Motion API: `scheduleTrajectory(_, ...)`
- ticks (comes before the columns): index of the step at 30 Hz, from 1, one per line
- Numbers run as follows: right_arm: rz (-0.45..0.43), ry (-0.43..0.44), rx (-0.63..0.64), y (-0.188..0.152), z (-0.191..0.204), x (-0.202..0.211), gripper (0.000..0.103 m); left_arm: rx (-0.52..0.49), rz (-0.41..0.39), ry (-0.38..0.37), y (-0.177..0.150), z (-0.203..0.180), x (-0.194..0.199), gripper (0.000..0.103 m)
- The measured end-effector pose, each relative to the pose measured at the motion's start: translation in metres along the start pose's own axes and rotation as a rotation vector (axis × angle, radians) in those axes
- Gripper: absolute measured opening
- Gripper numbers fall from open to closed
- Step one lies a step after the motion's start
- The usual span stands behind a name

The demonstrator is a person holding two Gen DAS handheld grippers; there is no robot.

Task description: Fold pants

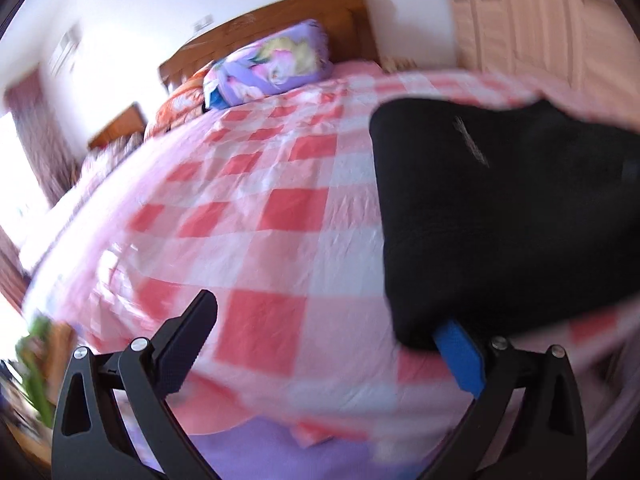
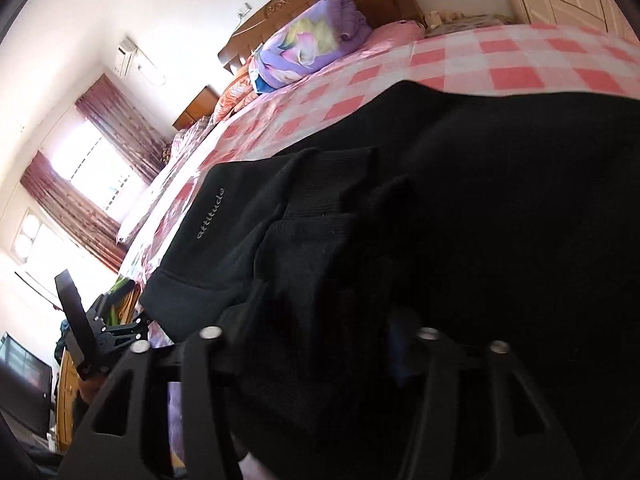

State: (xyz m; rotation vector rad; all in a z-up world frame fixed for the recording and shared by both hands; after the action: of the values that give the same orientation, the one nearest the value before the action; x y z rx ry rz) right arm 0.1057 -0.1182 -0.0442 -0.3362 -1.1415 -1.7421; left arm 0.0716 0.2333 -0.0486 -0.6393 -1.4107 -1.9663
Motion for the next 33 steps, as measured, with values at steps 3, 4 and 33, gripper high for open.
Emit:
scheduleTrajectory(3, -0.091, -0.175, 0.072, 0.0, 0.001, 0.028, 0.069, -0.043, 0.003, 0.035, -0.001, 0.01, 0.022, 0.102)
scheduleTrajectory(4, -0.115, -0.228, 0.128, 0.001, 0.007, 0.034, 0.069, -0.021, -0.019, 0.075, 0.003, 0.016, 0.032, 0.102)
scheduleTrajectory(33, -0.329, -0.511, 0.006, -0.033, -0.046, 0.173, 0.086, 0.04, -0.062, -0.093, 0.115, -0.104, -0.006, 0.101)
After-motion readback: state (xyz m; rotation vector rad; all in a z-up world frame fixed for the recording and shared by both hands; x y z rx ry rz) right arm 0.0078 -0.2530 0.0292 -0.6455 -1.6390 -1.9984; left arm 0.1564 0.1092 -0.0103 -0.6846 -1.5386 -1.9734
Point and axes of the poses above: each gripper's, at about its wrist camera, not at the fingertips, and x roughly against the way its jaws point, z to its left, y to its top, the point moved 2 cm from there along -x, roughly the way its jaws point, and after that the axes turned 2 degrees about z, right-handed, at the moved point
